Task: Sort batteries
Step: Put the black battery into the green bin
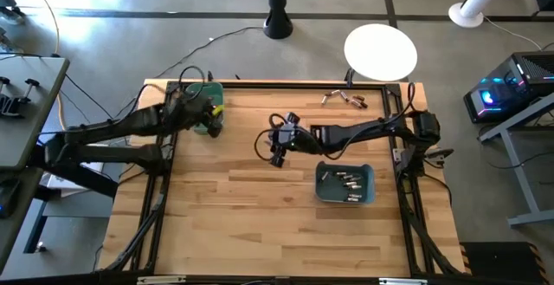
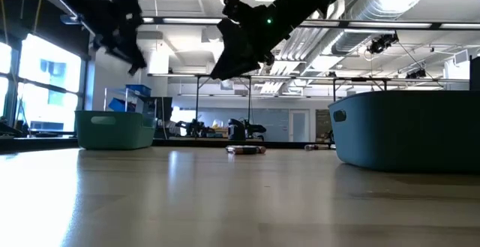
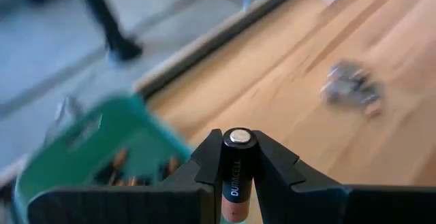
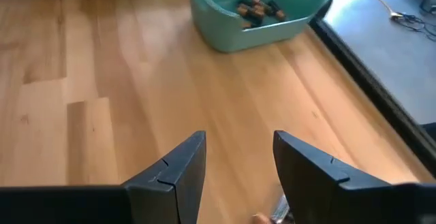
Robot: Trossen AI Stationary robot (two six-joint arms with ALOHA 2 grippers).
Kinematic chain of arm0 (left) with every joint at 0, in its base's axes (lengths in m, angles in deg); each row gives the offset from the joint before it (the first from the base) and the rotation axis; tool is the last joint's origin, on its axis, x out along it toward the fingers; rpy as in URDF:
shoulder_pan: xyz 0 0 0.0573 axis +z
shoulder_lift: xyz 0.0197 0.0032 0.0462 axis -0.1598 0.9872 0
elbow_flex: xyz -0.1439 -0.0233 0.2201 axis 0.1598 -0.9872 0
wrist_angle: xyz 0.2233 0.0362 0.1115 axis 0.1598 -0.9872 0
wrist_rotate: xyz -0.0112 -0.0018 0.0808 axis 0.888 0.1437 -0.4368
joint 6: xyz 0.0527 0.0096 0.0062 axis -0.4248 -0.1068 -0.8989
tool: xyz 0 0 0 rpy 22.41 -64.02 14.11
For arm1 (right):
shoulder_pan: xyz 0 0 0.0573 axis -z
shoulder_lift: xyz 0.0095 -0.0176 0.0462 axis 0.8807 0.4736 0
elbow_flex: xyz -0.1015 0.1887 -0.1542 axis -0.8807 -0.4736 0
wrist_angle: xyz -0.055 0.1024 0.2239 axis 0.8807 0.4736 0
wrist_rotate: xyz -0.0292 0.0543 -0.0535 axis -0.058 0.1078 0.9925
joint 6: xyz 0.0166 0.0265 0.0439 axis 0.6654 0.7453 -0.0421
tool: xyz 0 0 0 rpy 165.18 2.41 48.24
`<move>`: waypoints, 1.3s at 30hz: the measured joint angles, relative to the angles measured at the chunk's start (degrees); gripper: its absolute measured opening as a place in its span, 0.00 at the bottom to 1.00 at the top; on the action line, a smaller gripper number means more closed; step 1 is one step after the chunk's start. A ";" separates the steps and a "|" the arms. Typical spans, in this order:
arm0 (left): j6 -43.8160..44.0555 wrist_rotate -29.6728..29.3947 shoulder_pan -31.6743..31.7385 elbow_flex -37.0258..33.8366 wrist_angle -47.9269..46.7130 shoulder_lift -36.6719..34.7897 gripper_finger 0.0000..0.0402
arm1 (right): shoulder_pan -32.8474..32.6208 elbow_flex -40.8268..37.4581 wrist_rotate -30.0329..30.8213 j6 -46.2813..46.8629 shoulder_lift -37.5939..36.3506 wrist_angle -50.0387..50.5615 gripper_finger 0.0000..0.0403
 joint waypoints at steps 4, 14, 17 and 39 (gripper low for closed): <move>0.56 9.96 11.01 -0.04 -1.10 7.14 0.11 | -1.20 0.00 0.21 -0.61 0.23 0.01 0.41; -6.49 16.92 26.75 -0.04 0.81 23.42 0.11 | -1.17 0.00 0.16 -1.84 0.23 -0.59 0.41; -8.05 19.77 29.02 -0.04 1.31 26.55 0.11 | -1.16 0.00 0.15 -1.86 0.23 -0.63 0.41; -11.61 18.87 31.28 0.41 5.00 27.18 0.46 | -1.05 0.02 -2.13 -3.23 -5.01 10.40 0.41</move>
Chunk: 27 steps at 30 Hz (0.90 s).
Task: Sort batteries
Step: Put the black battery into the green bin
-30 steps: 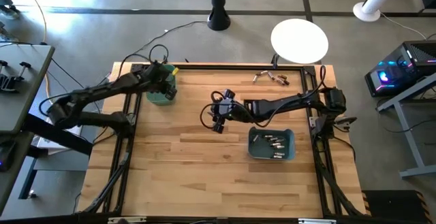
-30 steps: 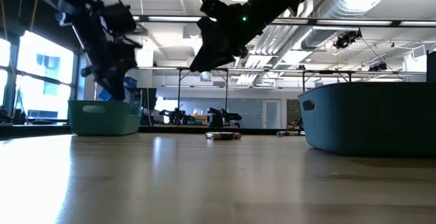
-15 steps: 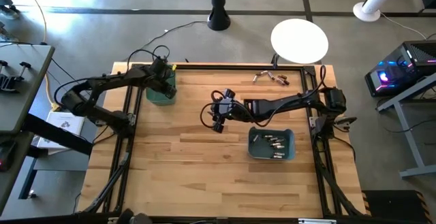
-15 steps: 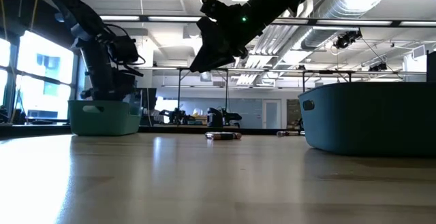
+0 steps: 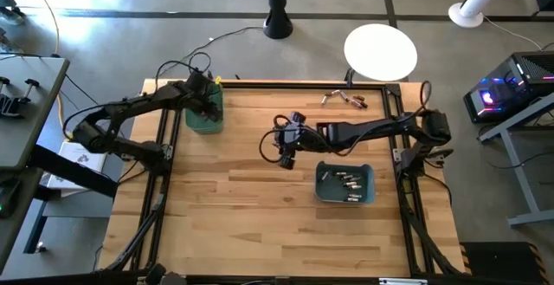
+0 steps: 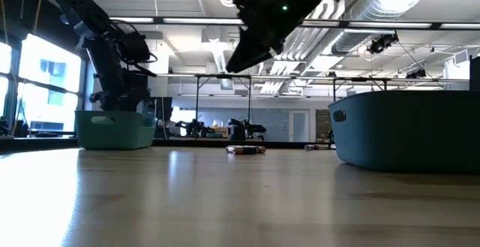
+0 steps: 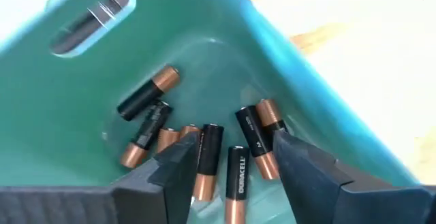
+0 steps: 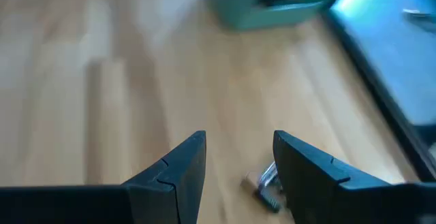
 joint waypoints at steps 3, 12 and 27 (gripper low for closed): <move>0.59 0.87 -0.52 1.73 -1.19 -3.80 0.47 | 1.81 0.00 -11.38 -7.64 -0.14 4.14 0.41; 0.91 6.00 -8.36 2.31 0.90 -17.92 0.47 | 10.92 0.02 -21.07 -20.29 9.90 2.25 0.41; 0.94 7.23 -25.79 0.22 7.52 -26.51 0.47 | 15.33 0.01 -21.53 -22.89 14.32 4.26 0.41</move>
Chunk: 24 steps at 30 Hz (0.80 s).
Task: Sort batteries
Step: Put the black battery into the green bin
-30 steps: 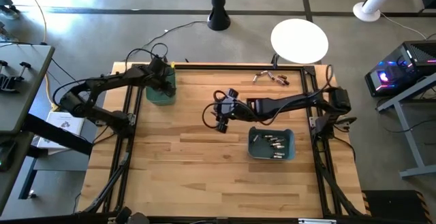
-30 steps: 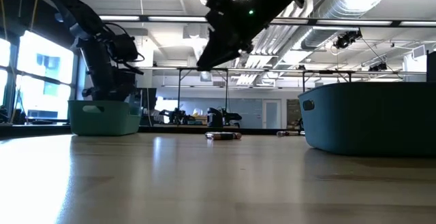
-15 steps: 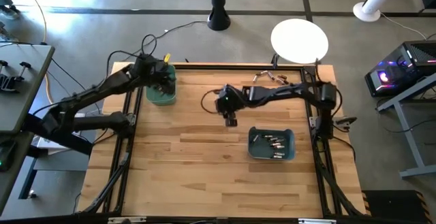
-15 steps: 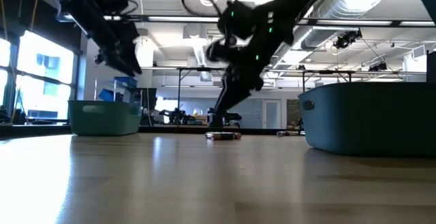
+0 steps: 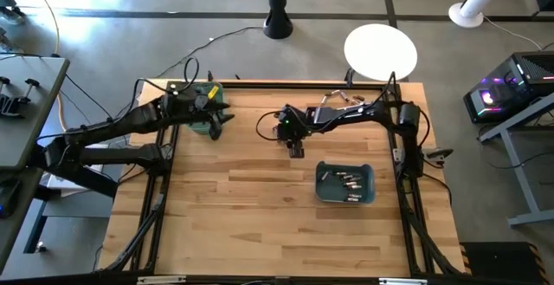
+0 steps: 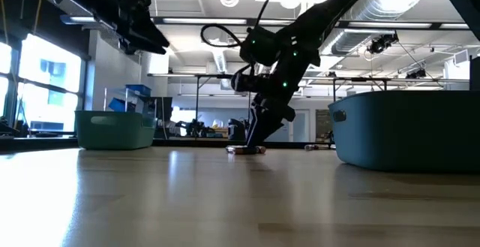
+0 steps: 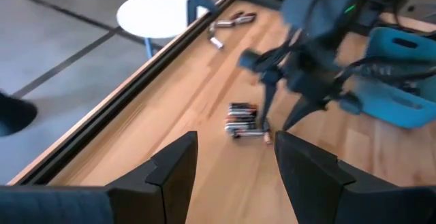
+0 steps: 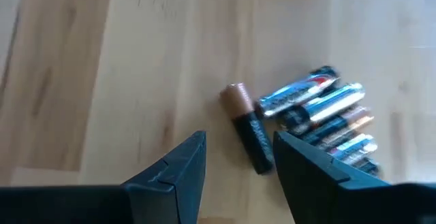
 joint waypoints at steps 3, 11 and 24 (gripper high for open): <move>-0.02 -0.26 -2.04 0.00 1.27 0.00 0.47 | 0.09 0.07 -0.45 0.07 1.86 -0.36 0.41; -0.74 -0.68 -5.03 0.00 1.35 0.00 0.47 | -0.42 0.19 -2.06 3.79 3.06 -0.32 0.23; -4.54 -6.04 -11.38 -7.31 16.69 -1.79 0.47 | -5.69 -0.12 -12.58 6.52 2.61 -28.68 0.05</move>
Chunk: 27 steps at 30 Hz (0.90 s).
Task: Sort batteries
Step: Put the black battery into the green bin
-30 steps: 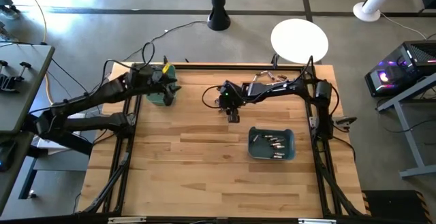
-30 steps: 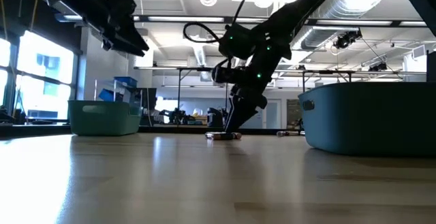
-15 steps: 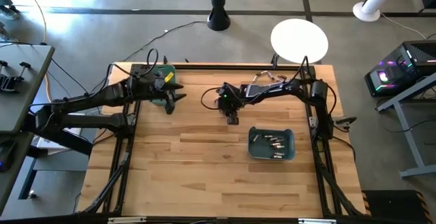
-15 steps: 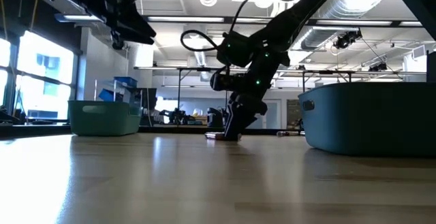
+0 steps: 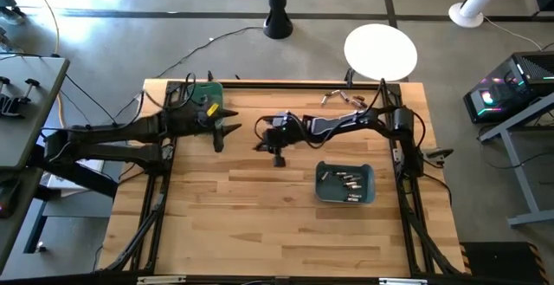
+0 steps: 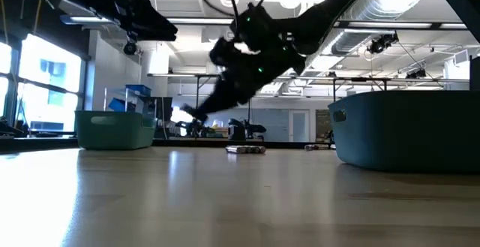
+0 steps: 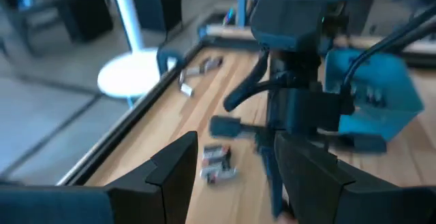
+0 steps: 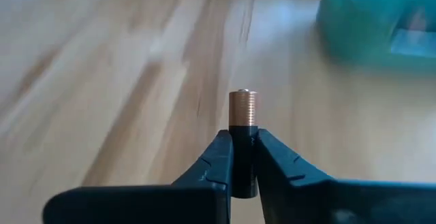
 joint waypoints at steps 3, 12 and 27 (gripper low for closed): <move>-0.77 1.24 -1.02 -6.77 10.27 -1.97 0.47 | -1.38 0.00 0.04 -0.04 0.00 -9.23 0.05; -3.55 13.08 -4.17 -23.85 43.59 -4.91 0.47 | -3.01 0.00 0.54 4.80 -0.06 -28.38 0.05; -1.11 9.69 -7.43 -25.01 48.96 -4.96 0.47 | -6.73 0.07 6.61 7.58 -0.17 -43.44 0.06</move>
